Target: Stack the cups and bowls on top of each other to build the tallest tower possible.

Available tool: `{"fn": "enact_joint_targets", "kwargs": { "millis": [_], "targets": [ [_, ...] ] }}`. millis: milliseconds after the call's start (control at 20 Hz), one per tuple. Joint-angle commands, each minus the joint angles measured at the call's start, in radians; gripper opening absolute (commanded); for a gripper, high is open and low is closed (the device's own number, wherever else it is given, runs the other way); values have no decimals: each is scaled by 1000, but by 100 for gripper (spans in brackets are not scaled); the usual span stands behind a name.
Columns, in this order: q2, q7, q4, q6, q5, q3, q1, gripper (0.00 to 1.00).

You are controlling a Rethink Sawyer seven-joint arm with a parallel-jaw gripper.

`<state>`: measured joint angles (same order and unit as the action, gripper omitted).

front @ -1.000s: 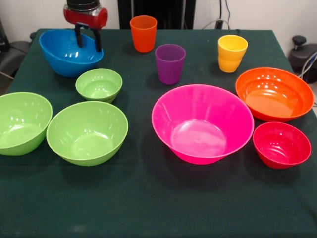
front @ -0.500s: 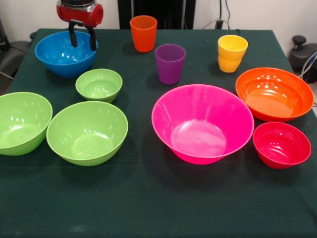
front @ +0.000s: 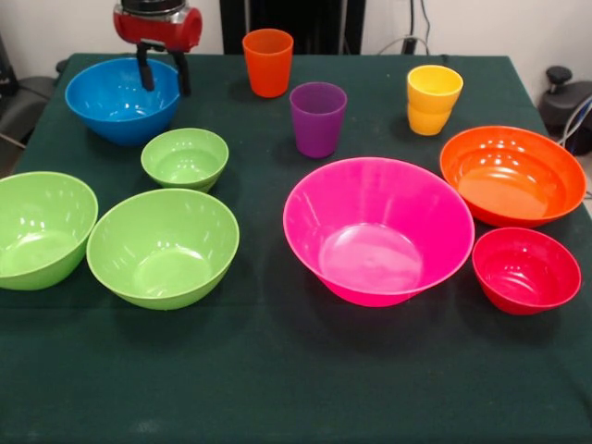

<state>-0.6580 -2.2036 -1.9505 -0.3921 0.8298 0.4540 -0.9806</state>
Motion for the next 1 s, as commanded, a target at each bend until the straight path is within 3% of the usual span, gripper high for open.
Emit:
{"fn": "enact_joint_targets", "kwargs": {
  "millis": [50,250,550,1000],
  "targets": [
    [76,241,31,-102,53,73,25,100],
    [80,195,29,-104,53,39,37,100],
    [121,159,61,-43,124,-1,69,100],
    [161,138,107,-28,154,-6,72,100]
  ]
}}
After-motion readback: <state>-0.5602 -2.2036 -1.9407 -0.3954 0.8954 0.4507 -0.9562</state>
